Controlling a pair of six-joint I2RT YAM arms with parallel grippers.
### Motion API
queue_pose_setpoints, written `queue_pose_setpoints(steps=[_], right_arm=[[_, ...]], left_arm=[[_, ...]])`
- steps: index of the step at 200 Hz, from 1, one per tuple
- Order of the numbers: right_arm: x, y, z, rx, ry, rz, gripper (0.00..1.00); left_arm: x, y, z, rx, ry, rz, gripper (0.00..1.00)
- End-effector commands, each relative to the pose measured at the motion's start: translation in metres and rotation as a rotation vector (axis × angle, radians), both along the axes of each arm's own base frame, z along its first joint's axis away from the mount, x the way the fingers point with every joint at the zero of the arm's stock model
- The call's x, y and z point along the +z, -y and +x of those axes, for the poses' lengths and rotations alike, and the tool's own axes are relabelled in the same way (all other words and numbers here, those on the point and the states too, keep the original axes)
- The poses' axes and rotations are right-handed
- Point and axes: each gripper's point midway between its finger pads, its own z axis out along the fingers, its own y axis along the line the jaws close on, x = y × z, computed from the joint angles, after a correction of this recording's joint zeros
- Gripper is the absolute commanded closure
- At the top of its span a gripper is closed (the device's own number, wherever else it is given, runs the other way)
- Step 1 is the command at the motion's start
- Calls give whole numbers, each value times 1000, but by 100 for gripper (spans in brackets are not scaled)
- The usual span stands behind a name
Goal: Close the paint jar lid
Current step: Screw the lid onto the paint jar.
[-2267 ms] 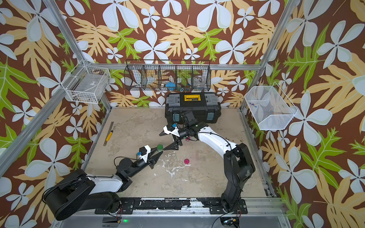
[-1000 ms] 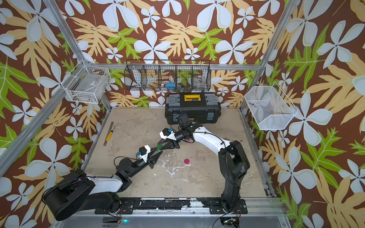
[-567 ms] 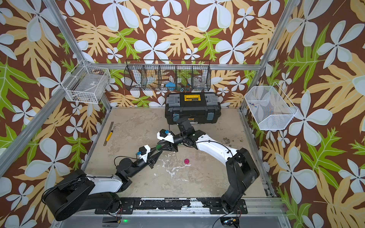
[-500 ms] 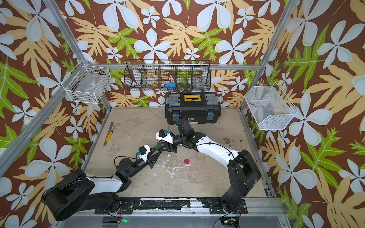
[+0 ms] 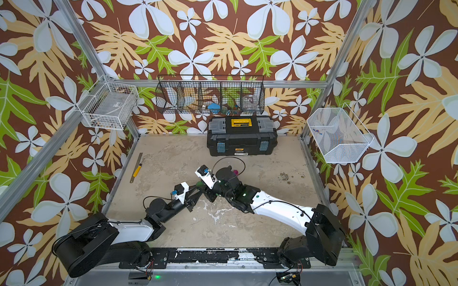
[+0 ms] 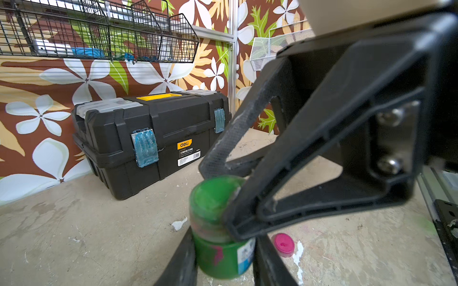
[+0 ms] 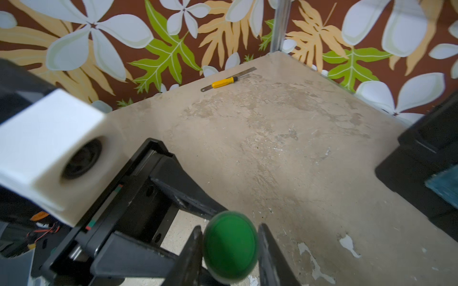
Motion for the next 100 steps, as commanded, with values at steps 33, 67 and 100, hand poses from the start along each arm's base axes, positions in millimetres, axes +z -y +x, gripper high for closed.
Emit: queue_pose_setpoints(steps=[33, 67, 100], right_arm=[[9, 13, 10, -389, 2, 45, 95], [2, 2, 6, -448, -27, 29, 95], [10, -8, 2, -393, -34, 30, 75]], left_arm=[[9, 1, -1, -8, 35, -15, 88], [9, 1, -1, -7, 35, -16, 88], [9, 1, -1, -5, 35, -14, 88]])
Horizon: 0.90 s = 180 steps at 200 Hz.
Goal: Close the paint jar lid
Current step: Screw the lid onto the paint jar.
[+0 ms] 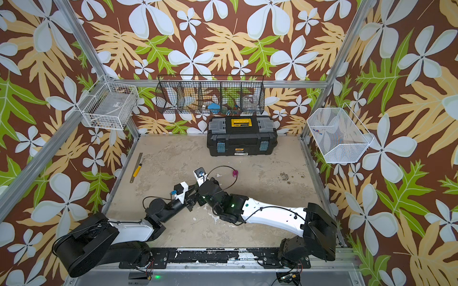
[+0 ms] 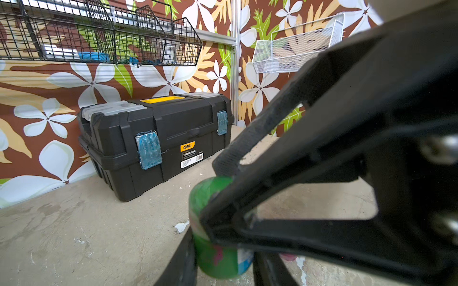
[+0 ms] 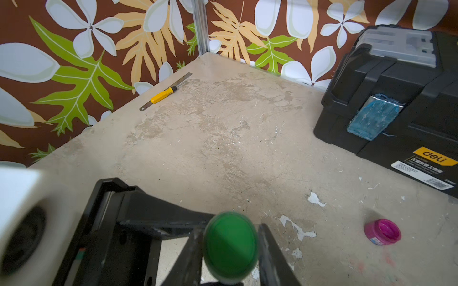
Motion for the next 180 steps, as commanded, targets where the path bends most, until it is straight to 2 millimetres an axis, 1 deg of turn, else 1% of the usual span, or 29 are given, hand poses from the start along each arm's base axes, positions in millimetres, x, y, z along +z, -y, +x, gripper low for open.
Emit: queue_pose_setpoints(steps=[1, 14, 26, 52, 69, 82, 105, 121, 137, 155, 165, 180], right_arm=[[9, -3, -1, 3, -9, 32, 74], [15, -6, -6, 46, -1, 28, 58], [19, -7, -10, 81, 8, 11, 47], [25, 1, -11, 97, 28, -45, 36], [32, 8, -10, 107, 49, -63, 26], [37, 15, -8, 139, 67, -72, 24], [47, 24, -4, 305, 84, -55, 17], [60, 29, -7, 473, 96, 4, 10], [72, 38, -3, 582, 140, 46, 0], [86, 49, 11, 615, 216, 99, 0], [94, 52, 14, 643, 268, 136, 0], [98, 55, 21, 648, 321, 150, 0]], left_arm=[[7, 1, -2, -11, 28, -10, 88], [7, 1, -1, -9, 27, -10, 88], [7, 1, -2, -10, 27, -10, 88], [7, 1, -2, -10, 27, -10, 88], [6, 1, -1, -9, 26, -9, 88], [6, 1, -2, -11, 26, -9, 88], [7, 1, -2, -11, 28, -11, 88], [8, 1, -2, -10, 29, -11, 88], [6, 2, -1, -11, 25, -9, 88], [5, 2, -1, -14, 22, -6, 88], [5, 2, -1, -13, 22, -4, 88], [3, 2, 0, -11, 20, -1, 88]])
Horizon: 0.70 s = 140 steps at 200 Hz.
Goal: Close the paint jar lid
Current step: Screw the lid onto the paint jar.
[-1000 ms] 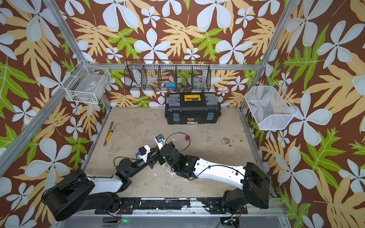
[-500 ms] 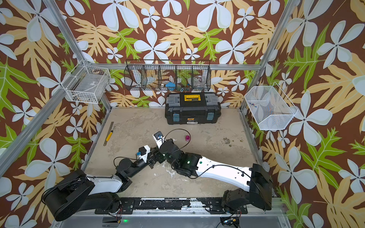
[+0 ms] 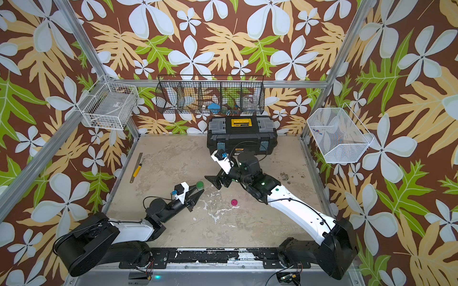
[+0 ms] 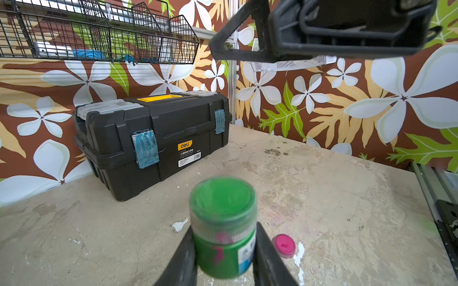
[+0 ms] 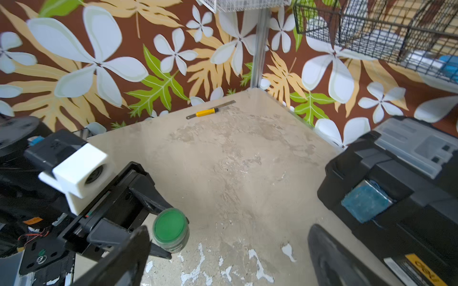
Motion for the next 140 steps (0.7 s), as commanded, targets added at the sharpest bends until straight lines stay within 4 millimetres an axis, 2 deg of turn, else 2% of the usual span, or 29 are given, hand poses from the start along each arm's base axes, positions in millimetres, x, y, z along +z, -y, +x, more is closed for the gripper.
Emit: queue_pose_setpoints(steps=[1, 31, 52, 71, 100, 140], right_arm=[[30, -11, -13, 184, 147, 103, 0], [19, -21, -8, 245, 116, 50, 3], [7, -31, -16, 359, 62, 19, 2], [-5, -37, -14, 411, 50, -13, 6], [-29, -39, -20, 516, 44, -97, 7], [-46, -43, -28, 617, 4, -117, 14]], left_arm=[[5, 1, 0, -6, 24, -5, 88], [7, 0, -1, -4, 28, -6, 88], [7, 0, -1, -6, 30, -7, 88], [9, 1, -2, -12, 32, -12, 88], [11, 0, -3, -10, 37, -18, 88], [11, -1, -3, -7, 39, -15, 88]])
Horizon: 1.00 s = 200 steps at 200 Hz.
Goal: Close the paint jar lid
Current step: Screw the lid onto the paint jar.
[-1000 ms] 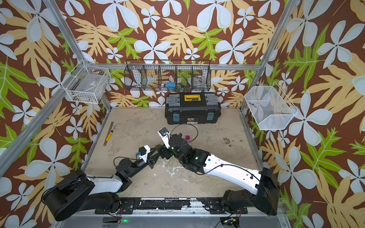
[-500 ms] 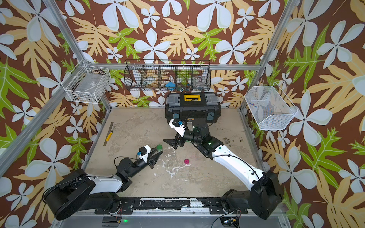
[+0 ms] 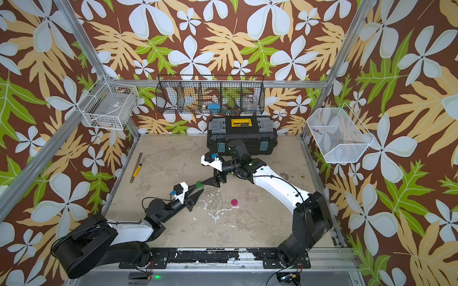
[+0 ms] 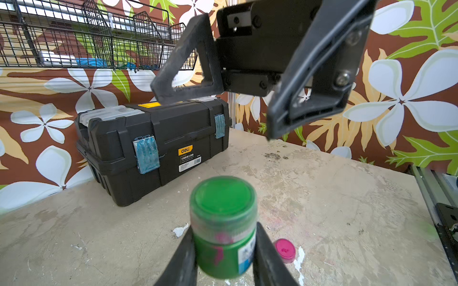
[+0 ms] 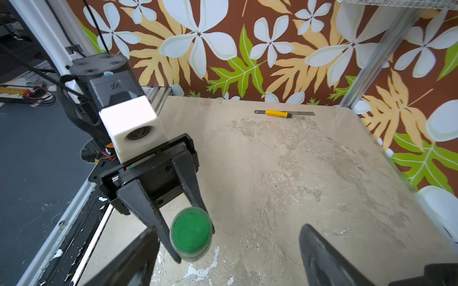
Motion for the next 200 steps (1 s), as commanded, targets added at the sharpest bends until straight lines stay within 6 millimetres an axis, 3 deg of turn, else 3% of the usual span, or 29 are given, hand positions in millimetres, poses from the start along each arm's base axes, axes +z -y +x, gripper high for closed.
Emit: queue_pose_setpoints(steps=[1, 26, 54, 116, 200], right_arm=[[-12, 2, -18, 109, -29, -17, 14], [-21, 2, -23, 145, -36, -25, 16], [-25, -1, -19, 146, -50, -31, 25], [-35, -14, -18, 154, -61, -74, 29], [-39, -17, -19, 150, -52, -104, 52]], left_arm=[[4, 0, -1, -5, 20, -4, 88], [4, 0, -1, -5, 21, -3, 88], [3, 1, -1, -6, 18, 0, 88], [3, 1, -1, -6, 19, -1, 88], [1, 1, 0, -3, 14, 4, 88]])
